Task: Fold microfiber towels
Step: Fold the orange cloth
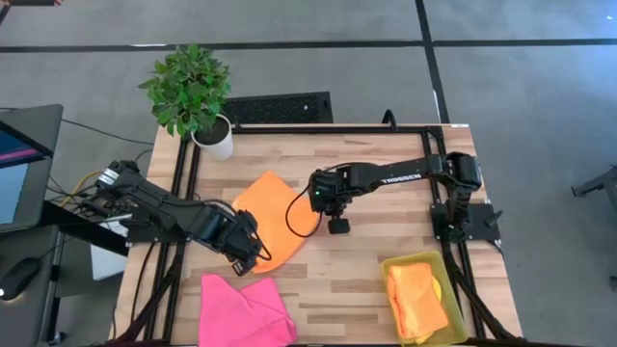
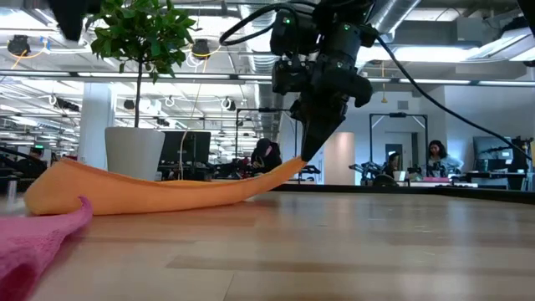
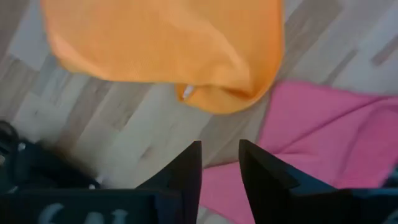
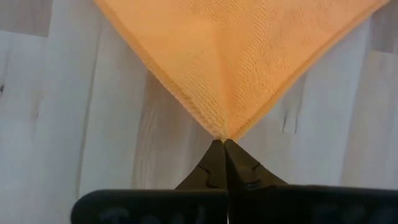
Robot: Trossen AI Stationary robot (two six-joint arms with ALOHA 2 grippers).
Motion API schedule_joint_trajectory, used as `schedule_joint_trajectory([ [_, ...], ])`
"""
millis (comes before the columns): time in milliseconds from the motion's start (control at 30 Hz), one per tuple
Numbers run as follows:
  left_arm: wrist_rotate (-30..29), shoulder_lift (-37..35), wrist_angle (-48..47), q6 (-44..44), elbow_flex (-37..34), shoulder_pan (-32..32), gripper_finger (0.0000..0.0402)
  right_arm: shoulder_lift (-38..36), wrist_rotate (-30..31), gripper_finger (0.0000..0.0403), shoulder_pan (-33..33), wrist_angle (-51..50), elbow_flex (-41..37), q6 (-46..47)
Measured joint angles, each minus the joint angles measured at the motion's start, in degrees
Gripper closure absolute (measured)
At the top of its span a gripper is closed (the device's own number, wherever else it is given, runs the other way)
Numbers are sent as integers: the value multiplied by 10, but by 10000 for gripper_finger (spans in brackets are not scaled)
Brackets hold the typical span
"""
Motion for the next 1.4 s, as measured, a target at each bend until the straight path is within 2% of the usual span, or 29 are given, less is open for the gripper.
schedule_joint_trajectory([
  [133,42,1,102,96,-69,-5,306,0,0,400,-5,-2,0,-2],
  [333,62,1,272,278,-148,-5,314,0,-2,400,-7,-1,0,-5],
  [433,63,1,305,386,-178,-5,314,0,-2,400,-8,2,1,-5],
  [533,62,5,310,454,-203,-5,313,-1,-2,400,-8,2,1,-5],
  [700,32,5,334,512,-242,-5,313,-1,-2,400,-8,5,1,-5],
  [933,27,5,436,600,-292,-5,313,-1,-2,400,-8,11,1,0],
  [1267,41,35,446,679,-294,1,313,-1,-2,400,-16,12,1,3],
  [1400,48,54,439,674,-294,4,313,-1,-2,399,-22,13,2,6],
])
